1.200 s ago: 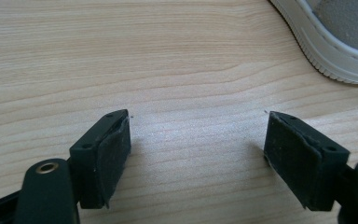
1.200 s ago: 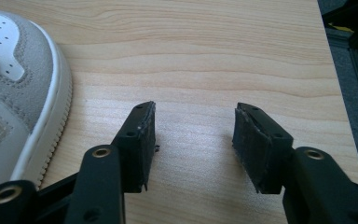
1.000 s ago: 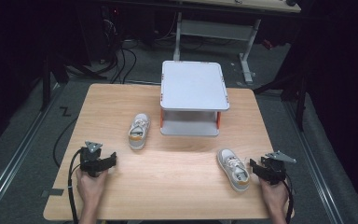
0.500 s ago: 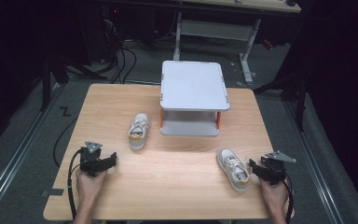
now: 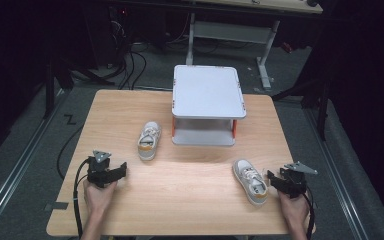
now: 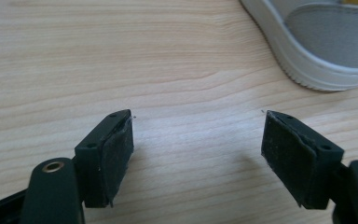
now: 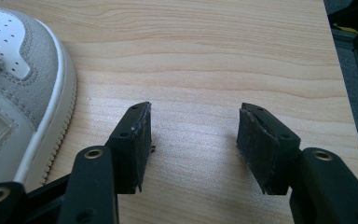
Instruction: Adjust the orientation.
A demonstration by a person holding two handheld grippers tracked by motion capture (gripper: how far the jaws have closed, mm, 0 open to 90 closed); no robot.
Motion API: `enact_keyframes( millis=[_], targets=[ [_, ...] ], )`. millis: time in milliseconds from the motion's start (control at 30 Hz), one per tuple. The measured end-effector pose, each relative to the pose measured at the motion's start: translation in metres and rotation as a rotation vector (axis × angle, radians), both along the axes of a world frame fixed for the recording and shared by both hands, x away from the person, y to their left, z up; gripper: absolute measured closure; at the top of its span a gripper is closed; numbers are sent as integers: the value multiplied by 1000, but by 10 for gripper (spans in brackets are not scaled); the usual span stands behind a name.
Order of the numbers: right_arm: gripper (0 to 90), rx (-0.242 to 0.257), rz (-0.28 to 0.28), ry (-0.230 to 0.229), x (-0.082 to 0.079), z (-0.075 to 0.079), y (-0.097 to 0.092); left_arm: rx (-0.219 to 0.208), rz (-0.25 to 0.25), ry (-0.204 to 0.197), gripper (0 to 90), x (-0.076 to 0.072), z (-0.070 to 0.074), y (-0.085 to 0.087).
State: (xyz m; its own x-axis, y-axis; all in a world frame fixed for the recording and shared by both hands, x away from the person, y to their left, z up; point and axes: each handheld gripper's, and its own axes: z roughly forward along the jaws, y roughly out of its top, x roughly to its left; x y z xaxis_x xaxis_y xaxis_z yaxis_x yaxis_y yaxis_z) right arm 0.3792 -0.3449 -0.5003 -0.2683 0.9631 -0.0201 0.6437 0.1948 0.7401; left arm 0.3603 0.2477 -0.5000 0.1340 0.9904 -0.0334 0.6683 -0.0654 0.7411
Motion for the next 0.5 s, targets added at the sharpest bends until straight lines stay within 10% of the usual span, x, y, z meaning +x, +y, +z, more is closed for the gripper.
enact_keyframes(
  millis=[500],
  targets=[
    [437,-2,3,1,0,0,0,-77,-115,-33,259,10,32,-15]
  ],
)
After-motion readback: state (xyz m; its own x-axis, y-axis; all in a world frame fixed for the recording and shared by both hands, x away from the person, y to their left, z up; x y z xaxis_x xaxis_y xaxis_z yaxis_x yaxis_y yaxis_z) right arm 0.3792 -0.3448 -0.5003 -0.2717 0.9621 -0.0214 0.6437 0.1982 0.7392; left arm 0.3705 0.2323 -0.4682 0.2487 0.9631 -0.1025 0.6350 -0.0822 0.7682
